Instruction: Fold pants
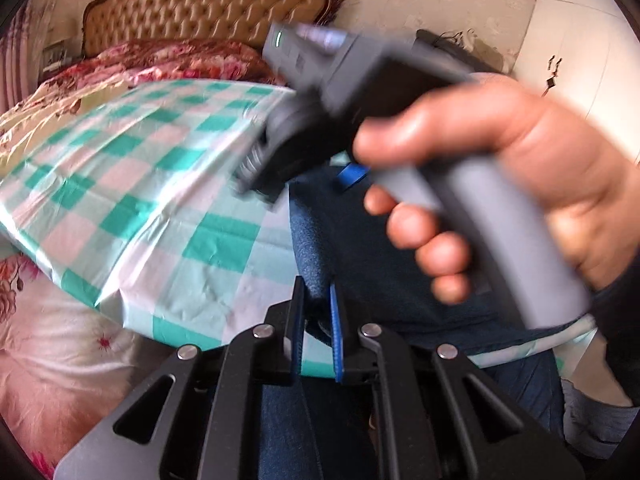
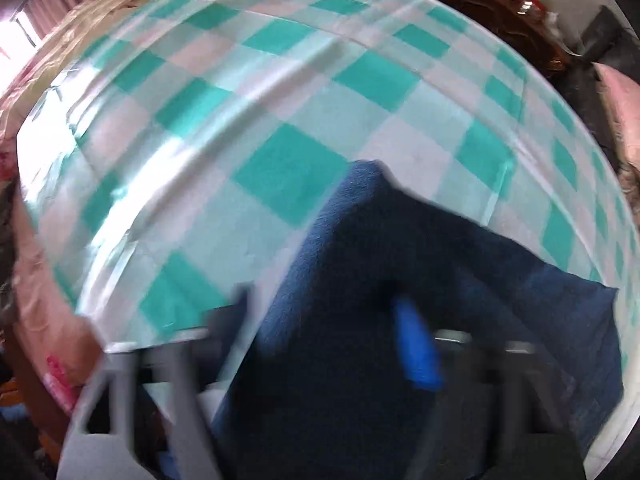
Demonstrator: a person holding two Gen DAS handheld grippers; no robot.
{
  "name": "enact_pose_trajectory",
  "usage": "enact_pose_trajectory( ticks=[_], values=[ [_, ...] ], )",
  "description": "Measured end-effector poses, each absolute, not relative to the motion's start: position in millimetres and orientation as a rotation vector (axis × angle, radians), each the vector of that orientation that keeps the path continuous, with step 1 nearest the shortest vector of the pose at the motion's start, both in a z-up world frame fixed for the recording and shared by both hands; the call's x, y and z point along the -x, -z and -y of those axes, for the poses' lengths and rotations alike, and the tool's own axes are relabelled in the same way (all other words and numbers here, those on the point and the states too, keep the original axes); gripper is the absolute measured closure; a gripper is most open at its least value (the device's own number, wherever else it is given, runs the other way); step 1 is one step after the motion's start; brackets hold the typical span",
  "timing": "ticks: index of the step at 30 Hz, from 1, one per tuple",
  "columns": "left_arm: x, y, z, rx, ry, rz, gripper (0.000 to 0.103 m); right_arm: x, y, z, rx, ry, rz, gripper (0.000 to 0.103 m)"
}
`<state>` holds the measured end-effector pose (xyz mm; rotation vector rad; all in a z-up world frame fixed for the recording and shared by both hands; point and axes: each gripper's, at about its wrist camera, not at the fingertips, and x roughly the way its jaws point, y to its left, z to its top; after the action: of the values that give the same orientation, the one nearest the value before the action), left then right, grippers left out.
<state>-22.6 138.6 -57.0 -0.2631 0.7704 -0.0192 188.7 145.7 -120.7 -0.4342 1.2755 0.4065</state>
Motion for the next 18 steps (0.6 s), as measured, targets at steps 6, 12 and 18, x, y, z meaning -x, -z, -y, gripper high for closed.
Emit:
enact_pose_trajectory(
  ticks=[6, 12, 18],
  values=[
    [14, 78, -150, 0.431, -0.049, -0.829, 0.029, -194, 108, -126, 0.319, -0.439, -1.264, 0.085],
    [-5, 64, -123, 0.380, -0.013, -0.799, 0.092, -201, 74, -94, 0.186, -0.501, -1.232, 0.090],
    [-1, -44, -19, 0.052, 0.059, -0.546, 0.092, -209, -31, 22, -0.085, -0.592, -1.105, 0.090]
  ],
)
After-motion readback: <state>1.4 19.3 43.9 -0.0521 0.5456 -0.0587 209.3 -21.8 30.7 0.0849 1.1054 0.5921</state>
